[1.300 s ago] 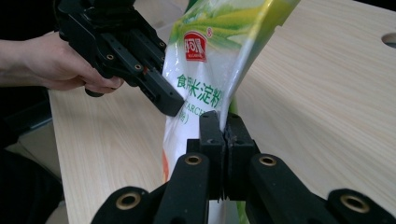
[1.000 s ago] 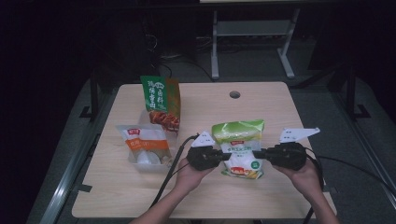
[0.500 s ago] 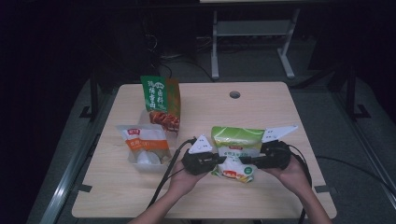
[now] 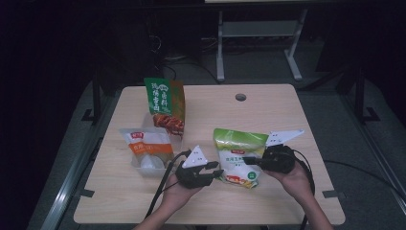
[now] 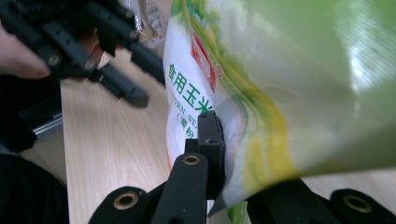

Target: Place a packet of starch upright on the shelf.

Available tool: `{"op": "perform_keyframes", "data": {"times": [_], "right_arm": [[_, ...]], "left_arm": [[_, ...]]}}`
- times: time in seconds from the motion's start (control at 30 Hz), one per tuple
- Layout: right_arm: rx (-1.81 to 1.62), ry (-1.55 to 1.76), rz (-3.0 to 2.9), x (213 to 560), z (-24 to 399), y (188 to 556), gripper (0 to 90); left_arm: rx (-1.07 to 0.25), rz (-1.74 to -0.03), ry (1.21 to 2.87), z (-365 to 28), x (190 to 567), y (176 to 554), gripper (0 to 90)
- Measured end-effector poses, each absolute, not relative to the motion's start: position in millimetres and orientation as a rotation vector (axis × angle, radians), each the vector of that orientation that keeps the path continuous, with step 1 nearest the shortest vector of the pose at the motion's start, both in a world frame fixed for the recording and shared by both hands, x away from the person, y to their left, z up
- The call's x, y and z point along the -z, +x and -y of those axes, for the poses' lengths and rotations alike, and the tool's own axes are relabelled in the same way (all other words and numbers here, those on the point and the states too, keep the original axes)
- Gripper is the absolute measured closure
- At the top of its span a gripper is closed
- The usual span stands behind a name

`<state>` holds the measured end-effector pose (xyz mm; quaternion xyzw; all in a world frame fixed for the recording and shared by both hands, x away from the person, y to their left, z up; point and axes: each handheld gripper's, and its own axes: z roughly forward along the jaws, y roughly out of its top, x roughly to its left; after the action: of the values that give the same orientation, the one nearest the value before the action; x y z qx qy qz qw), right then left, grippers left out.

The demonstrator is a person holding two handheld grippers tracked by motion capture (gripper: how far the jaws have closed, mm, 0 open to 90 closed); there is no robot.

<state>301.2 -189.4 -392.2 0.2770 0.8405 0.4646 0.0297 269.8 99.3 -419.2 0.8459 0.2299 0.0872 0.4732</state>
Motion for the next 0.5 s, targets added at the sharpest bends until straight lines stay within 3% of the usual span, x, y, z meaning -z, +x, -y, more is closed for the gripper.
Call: {"op": "perform_keyframes", "data": {"times": [0.5], "right_arm": [[-1.409, 0.848, -2.557, 363, 169, 317, 88.9]], "left_arm": [[-0.217, -0.495, 2.121, -125, 432, 239, 54.2]]}}
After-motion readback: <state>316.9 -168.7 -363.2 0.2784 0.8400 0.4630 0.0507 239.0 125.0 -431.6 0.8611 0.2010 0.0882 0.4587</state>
